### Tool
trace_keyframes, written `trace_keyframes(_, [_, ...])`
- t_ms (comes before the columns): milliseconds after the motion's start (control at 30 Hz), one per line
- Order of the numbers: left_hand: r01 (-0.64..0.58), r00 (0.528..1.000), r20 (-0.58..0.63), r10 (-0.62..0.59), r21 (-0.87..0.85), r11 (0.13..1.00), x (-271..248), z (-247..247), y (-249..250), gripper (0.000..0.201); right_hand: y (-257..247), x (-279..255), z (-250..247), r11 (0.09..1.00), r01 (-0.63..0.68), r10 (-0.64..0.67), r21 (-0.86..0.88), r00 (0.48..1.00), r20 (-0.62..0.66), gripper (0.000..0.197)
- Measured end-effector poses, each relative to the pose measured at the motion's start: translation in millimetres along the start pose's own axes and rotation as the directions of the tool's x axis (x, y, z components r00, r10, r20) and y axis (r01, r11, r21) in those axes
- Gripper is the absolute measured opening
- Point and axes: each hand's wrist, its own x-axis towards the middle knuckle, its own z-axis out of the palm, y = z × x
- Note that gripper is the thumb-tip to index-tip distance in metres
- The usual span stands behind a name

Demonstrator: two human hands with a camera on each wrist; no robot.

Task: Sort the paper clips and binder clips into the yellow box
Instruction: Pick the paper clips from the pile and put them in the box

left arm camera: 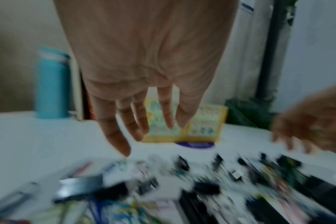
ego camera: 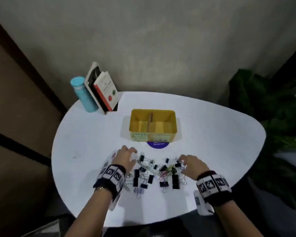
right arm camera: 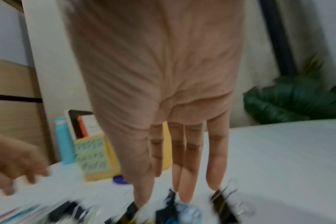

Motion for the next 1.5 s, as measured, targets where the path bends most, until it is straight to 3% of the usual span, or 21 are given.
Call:
trace_keyframes(100, [0.064,0.998,-0.002,-0.064,0.091,0.994,1.1,6.7,9.9,0.035,-19.1,2.5,6.7,0.999,0.036,-0.032,0.04,0.996,-0.083,0.043])
trace_keyframes(167, [0.074,0.997,0.009,-0.074,0.04,0.996,1.8,10.6,11.1,0.034,-32.3,1.9,14.7,0.994,0.085,-0.073,0.073,0.986,-0.15,0.042])
trace_keyframes(300, [0.03,0.992,0.125,-0.029,-0.006,1.0,1.7,23.0,7.3,0.029,-44.7,5.1,33.9,0.991,0.136,-0.134,0.011,0.984,-0.115,0.041])
trace_keyframes(367, [0.023,0.994,0.107,-0.019,-0.037,0.999,3.3,25.1,6.2,0.024,-46.3,12.4,33.7,0.992,0.126,-0.124,0.011,0.984,-0.13,0.035])
trace_keyframes(533, [0.02,1.0,-0.01,-0.021,-0.141,0.99,-4.7,14.9,-8.6,0.022,-43.0,19.7,21.2,0.992,0.116,-0.094,0.049,0.944,-0.316,0.027])
trace_keyframes(600, [0.095,0.995,-0.004,-0.095,-0.079,0.992,-15.4,12.9,-19.4,0.024,-44.7,17.9,24.1,0.993,0.113,-0.116,-0.024,0.956,-0.268,0.019])
trace_keyframes(700, [0.154,0.986,0.069,-0.155,0.021,0.988,-32.5,12.8,-25.6,0.023,-51.2,15.6,39.1,0.979,0.133,-0.155,-0.155,0.977,-0.145,0.027])
trace_keyframes(800, [0.193,0.981,0.026,-0.194,0.026,0.981,-44.9,13.8,-29.4,0.018,-54.8,18.7,46.8,0.988,0.099,-0.12,-0.119,0.974,-0.193,0.034])
trace_keyframes(867, [0.17,0.985,0.017,-0.17,0.011,0.985,-50.1,16.1,-34.8,0.025,-54.3,21.4,48.0,0.997,0.063,-0.071,-0.045,0.972,-0.223,0.039])
trace_keyframes(967, [0.093,0.992,0.079,-0.096,0.042,0.995,-51.2,22.6,-38.6,0.056,-51.7,24.8,51.9,0.997,0.068,-0.06,0.034,0.976,-0.208,0.052])
trace_keyframes(1033, [0.078,0.992,0.093,-0.086,0.082,0.994,-47.1,27.3,-37.0,0.062,-51.7,27.2,55.9,0.994,0.071,-0.052,0.081,0.975,-0.215,0.054])
trace_keyframes(1200, [0.033,0.999,-0.025,-0.031,0.119,0.992,-37.1,35.5,-31.7,0.029,-51.9,33.2,64.3,0.978,0.097,-0.035,0.183,0.948,-0.317,0.025])
trace_keyframes(1333, [0.044,0.996,-0.079,-0.032,0.159,0.986,-32.6,32.9,-28.9,0.009,-54.3,33.1,63.8,0.986,0.153,-0.116,0.067,0.916,-0.384,0.01])
trace_keyframes(1500, [0.034,0.975,-0.219,-0.039,-0.028,0.999,-29.1,32.5,-34.7,0.01,-47.9,33.8,65.7,0.983,0.159,-0.117,0.092,0.927,-0.357,0.039])
